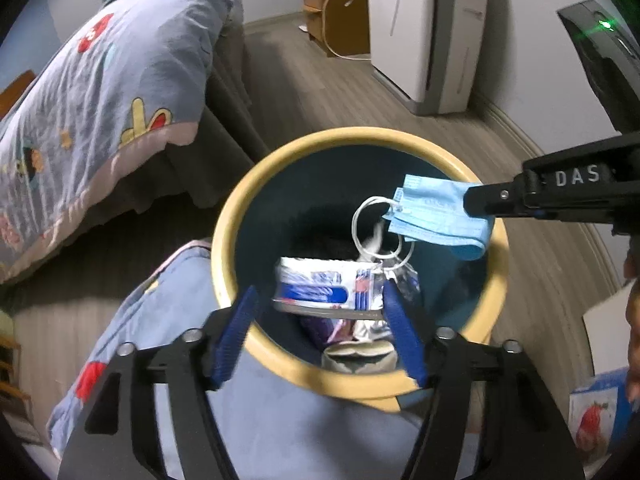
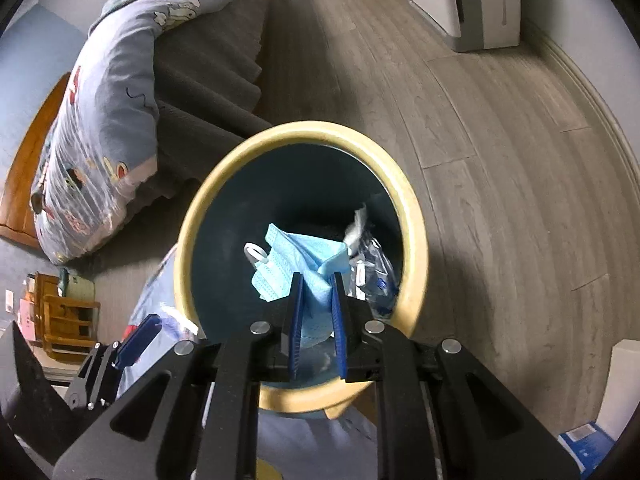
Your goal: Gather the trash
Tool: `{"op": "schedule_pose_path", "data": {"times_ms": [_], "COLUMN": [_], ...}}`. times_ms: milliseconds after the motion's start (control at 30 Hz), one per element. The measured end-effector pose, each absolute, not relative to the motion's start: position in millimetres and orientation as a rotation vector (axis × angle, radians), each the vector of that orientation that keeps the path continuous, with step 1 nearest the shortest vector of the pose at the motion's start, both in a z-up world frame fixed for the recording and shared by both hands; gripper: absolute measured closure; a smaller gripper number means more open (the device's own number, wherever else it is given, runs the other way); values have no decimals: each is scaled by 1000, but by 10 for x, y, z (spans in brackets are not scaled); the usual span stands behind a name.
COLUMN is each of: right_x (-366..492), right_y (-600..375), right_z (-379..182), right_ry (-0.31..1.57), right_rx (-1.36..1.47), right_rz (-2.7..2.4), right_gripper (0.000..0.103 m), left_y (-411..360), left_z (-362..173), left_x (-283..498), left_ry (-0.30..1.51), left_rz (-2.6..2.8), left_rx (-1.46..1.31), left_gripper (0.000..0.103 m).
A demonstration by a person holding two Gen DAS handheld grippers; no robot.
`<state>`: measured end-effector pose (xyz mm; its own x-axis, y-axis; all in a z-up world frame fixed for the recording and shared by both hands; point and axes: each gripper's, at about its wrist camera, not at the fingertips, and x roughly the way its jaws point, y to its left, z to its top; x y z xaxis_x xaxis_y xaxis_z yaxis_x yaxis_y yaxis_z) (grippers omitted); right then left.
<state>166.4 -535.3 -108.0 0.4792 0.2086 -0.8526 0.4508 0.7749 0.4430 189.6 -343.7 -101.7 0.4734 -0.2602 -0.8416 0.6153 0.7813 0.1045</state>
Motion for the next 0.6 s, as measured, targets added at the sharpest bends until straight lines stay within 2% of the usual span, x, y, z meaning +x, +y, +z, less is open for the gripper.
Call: {"op": "schedule_pose_path", "data": {"times_ms": [33, 67, 100, 167, 467, 533, 600], "right_x": [1673, 1680, 1680, 1673, 1643, 1587, 1476], "right_y": [-5345, -5342, -5340, -5332, -5212, -5171, -5121], "right_z": [-1069, -1060, -1052, -1038, -824, -716, -534], "right_ry": [1074, 1068, 1061, 1055, 1045, 1035, 1018], "right_rx": [697, 694, 691, 681, 560, 507, 418], "right_rz": [-160, -160, -162, -170, -160, -152, -147], "right_gripper": [87, 81, 69, 56, 56, 55, 49], "left_y": [-3430, -3399, -3375, -3321, -2974, -2885, -2815], "left_z": [-1015, -1023, -1034, -1049, -819, -701, -583], "left_x": [1910, 1923, 1932, 1931, 1713, 1657, 1603], "left_ry": [934, 933, 934, 937, 909, 902, 890], "left_rz": [-554, -551, -549, -541, -540, -542, -545], "left_rx": [420, 410, 403, 392, 334, 309, 280], "left_gripper": [31, 29, 28, 27, 22, 18, 9]}}
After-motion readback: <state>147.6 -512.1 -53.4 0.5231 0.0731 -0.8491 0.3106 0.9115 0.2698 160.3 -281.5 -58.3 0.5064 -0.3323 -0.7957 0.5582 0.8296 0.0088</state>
